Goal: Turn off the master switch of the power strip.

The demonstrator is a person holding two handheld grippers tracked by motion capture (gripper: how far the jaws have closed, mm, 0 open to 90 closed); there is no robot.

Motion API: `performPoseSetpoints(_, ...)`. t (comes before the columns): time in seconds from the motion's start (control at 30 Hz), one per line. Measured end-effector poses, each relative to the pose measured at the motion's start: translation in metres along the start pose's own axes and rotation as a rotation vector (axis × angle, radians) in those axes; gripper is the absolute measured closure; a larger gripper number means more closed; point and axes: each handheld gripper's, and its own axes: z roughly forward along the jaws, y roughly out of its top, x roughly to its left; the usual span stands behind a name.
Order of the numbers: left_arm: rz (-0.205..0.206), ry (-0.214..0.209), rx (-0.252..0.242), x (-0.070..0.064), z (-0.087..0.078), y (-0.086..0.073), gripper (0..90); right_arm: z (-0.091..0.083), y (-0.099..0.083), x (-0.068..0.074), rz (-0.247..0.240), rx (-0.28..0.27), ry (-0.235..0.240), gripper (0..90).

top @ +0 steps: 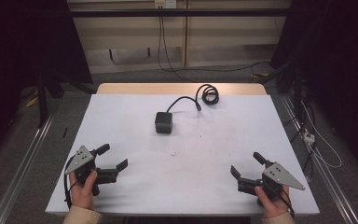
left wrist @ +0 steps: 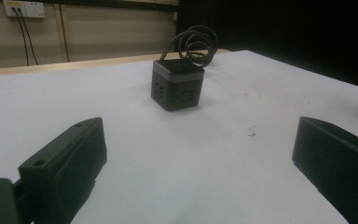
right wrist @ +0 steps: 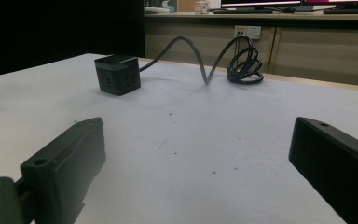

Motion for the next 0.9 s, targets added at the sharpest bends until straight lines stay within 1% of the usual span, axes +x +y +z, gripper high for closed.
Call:
performPoseSetpoints(0.23,-0.006,-0.004,-0.008,0.000,0.001,0.000,2.7,0.001,0.000,0.000,-0.004,0.004,0.001,3.3)
performPoseSetpoints(0.3,0.002,-0.002,-0.006,0.000,0.003,0.001,2.7,0.001,0.000,0.000,-0.004,0.005,0.001,3.3)
performPoseSetpoints(0.47,0.002,-0.006,-0.007,-0.001,0.007,0.003,2.8,0.001,0.000,0.000,0.002,0.004,0.000,3.4)
performPoseSetpoints(0.57,-0.006,-0.002,-0.009,-0.002,0.009,0.004,2.8,0.001,0.000,-0.001,0.002,0.006,0.003,3.4)
performPoseSetpoints(0.73,-0.005,0.011,-0.011,-0.004,0.017,0.008,2.8,0.001,0.000,-0.002,0.004,0.002,0.002,3.5)
performPoseSetpoints(0.8,-0.001,0.017,-0.007,-0.005,0.020,0.009,2.8,0.000,0.000,-0.002,0.007,0.002,0.001,3.5)
performPoseSetpoints(0.9,-0.005,0.021,0.002,-0.006,0.027,0.011,3.1,0.001,0.000,-0.003,0.007,0.005,-0.002,3.6)
